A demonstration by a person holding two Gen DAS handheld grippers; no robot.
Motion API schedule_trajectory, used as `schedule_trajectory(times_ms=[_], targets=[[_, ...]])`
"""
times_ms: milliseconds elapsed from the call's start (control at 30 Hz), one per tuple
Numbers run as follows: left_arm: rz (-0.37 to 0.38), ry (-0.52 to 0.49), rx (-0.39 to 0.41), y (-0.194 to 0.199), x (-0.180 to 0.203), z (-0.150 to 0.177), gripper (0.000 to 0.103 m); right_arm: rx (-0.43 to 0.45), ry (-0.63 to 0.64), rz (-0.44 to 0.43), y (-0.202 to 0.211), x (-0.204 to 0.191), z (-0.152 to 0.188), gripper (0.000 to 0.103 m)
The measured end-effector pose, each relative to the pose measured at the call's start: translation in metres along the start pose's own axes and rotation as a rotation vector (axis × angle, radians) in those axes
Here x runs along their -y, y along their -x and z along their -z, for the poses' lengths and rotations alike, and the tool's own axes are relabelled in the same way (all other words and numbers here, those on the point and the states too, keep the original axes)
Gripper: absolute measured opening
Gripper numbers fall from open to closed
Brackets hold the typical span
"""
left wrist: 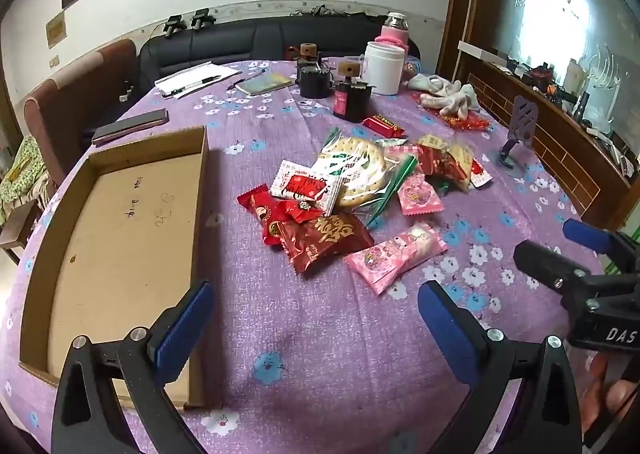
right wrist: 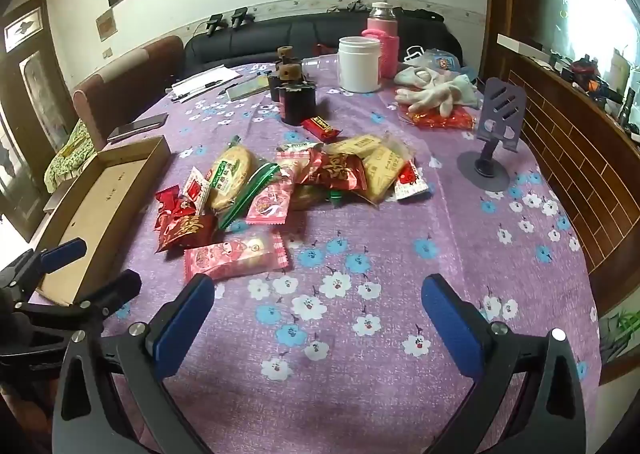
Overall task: Organize snacks
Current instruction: 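Move both tools toward the snack pile on the table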
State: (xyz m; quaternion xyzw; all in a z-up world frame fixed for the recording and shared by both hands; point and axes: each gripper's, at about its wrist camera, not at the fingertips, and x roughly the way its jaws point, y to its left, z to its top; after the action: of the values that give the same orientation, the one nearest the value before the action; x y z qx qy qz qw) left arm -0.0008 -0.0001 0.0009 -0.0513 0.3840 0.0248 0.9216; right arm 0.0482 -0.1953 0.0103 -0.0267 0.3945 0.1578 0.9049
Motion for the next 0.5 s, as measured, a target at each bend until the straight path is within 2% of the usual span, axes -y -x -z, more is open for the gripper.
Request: schedule_trajectory(times_ms=[133,233,267,333,500], targets=[[0.001,-0.004,0.054,0.006,0.002,0.006,0.102,0.011,0.005,-0.009,0.001,0.001,-0.001,0.103],[0.007,-0.015,-0.016,-0.009,0.010,0.006,0.102,0.018,0.032,0.006,0.005,-0.005,-0.003,0.103],[0.037,-0.025,-0.036,-0.009,0.011,0.001,0.102,0.013,0.029,0.006,0.004,-0.004,-0.005,0.103],[0.057,-0.047,-0.022,-0.009,0.017,0.000,0.102,0.035,0.016,-0.004,0.006,0.000,-0.002,0.103],[-0.023,-0.151,0.027,-0.017,0.023,0.001,0.102,0.062,-0.041,-0.043,0.015,0.015,-0.003,0.103]])
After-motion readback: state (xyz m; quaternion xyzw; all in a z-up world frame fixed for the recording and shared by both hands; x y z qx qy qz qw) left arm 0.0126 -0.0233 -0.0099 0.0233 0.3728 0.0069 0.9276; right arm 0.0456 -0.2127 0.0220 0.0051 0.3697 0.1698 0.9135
